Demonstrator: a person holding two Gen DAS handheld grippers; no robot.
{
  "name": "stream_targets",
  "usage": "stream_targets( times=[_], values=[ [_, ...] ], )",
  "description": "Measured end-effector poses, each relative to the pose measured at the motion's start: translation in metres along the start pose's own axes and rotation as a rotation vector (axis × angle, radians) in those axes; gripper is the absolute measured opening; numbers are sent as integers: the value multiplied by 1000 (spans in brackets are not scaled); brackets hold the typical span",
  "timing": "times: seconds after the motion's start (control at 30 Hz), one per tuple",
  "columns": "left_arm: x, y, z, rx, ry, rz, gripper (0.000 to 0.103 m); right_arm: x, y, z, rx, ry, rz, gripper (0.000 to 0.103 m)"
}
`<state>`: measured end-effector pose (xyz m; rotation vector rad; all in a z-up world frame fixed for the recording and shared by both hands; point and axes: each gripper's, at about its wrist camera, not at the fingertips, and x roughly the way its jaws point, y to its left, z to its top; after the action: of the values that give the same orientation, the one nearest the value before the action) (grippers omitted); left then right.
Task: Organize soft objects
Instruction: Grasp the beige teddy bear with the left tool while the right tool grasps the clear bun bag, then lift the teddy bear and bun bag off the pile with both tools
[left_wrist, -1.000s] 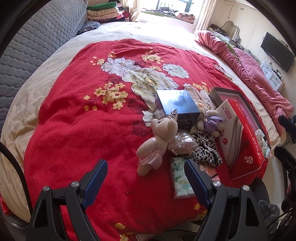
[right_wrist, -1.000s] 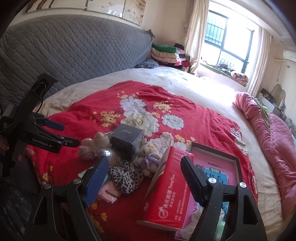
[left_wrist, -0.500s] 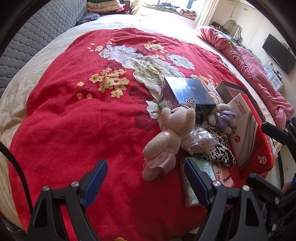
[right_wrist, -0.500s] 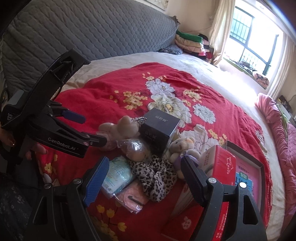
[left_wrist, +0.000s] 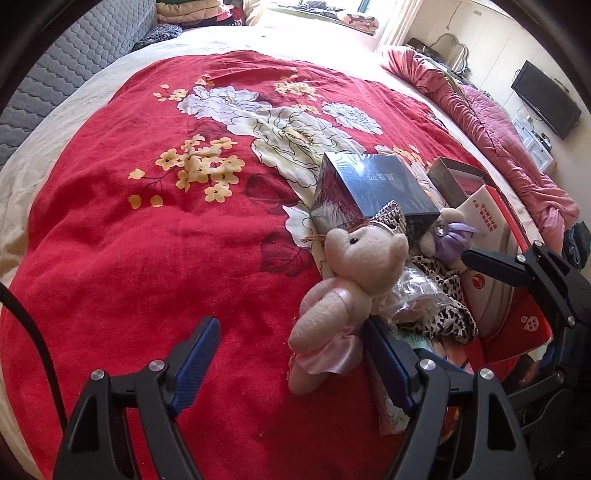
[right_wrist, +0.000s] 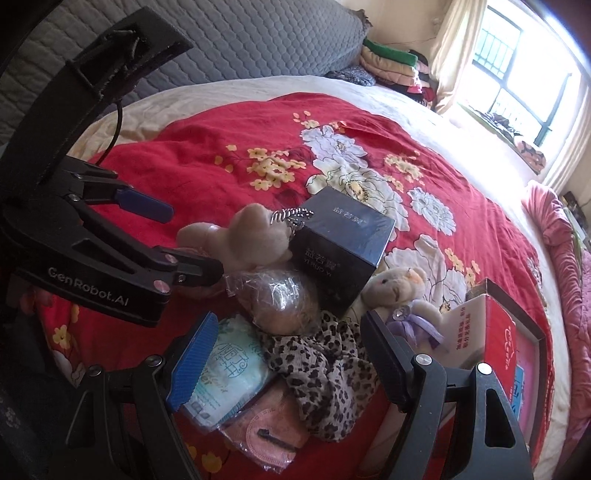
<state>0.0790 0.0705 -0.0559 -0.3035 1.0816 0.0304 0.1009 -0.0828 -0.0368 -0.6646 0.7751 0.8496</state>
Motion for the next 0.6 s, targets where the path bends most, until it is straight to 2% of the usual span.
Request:
stream_targets(
  times=[0.2, 0.3, 0.43, 0.6],
  values=[
    [4, -3, 3, 21, 0, -64, 64, 16, 2, 5, -5, 6, -2, 80],
    [8, -3, 4, 11, 14, -115, 54, 23, 0, 7, -3, 13, -2, 75],
    [11, 1, 5, -12, 27, -177, 40, 29, -5, 7, 33, 15, 33, 62],
    [16, 7, 5, -45, 31, -211, 33, 37, -11, 8, 73, 16, 48, 55]
  ],
)
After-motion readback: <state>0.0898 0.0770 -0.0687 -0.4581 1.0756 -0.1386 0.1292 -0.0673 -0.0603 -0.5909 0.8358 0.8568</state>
